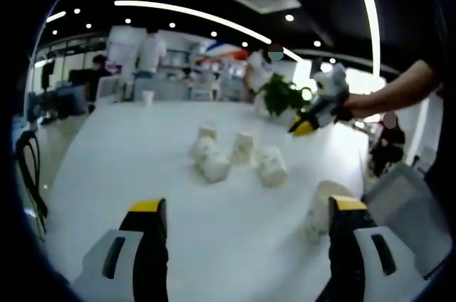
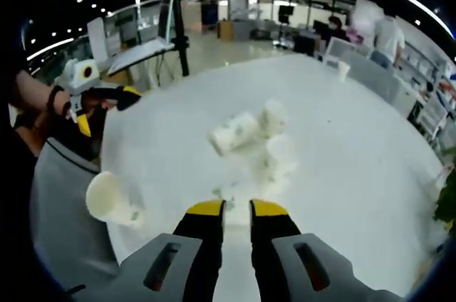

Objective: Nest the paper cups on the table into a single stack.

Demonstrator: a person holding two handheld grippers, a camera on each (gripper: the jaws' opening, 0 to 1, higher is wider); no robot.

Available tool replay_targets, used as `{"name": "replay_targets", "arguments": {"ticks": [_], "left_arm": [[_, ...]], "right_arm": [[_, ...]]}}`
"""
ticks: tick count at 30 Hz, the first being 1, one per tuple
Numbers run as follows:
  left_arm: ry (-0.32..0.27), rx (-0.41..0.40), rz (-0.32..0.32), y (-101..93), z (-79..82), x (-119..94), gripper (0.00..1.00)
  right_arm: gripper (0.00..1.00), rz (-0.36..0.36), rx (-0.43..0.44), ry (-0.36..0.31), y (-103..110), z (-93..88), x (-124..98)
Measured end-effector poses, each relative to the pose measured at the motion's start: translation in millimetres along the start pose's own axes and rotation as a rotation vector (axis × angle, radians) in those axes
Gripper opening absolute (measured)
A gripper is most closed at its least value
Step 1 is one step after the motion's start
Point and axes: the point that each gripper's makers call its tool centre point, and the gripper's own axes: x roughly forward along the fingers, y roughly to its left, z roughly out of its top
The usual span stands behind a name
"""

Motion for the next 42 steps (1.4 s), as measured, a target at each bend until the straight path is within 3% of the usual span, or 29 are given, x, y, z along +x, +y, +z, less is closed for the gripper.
{"name": "replay_targets", "arguments": {"ticks": [42], "left_arm": [[0.036, -0.024, -0.005, 2.5, -9.6, 3.8, 0.89]], "right_arm": [[0.10, 0.026, 0.003, 0.075, -20.9, -24.9, 31.2]]}}
